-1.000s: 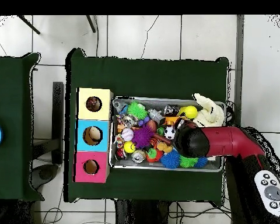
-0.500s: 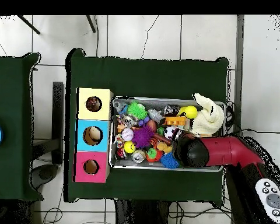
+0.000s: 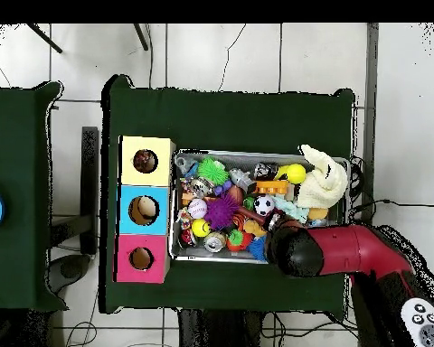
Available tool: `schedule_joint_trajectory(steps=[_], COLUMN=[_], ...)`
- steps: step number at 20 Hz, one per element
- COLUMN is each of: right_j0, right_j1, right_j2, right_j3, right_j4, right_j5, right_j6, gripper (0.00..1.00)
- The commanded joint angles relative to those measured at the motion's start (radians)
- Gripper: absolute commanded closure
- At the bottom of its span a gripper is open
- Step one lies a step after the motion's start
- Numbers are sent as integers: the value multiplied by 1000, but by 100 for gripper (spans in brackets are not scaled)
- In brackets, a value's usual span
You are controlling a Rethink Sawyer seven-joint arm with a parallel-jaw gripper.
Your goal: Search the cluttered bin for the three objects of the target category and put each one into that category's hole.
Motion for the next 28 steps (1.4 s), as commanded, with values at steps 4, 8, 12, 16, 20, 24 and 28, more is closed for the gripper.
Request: schedule_joint_trajectory(steps=[4, 8, 12, 16, 20, 24, 28], right_j0=[-57, -69, -62, -57, -84, -79, -56], right_j1=[-132, -146, -151, -140, -158, -87, 26], right_j2=[128, 132, 132, 126, 126, 114, 101], right_j3=[161, 185, 180, 173, 214, 182, 93], right_j4=[41, 27, 29, 4, -13, -61, -122], right_j5=[125, 107, 132, 129, 67, -2, -34], right_j6=[-287, -266, -243, -233, -221, -177, -163], gripper=[100, 100, 100, 100, 100, 100, 100])
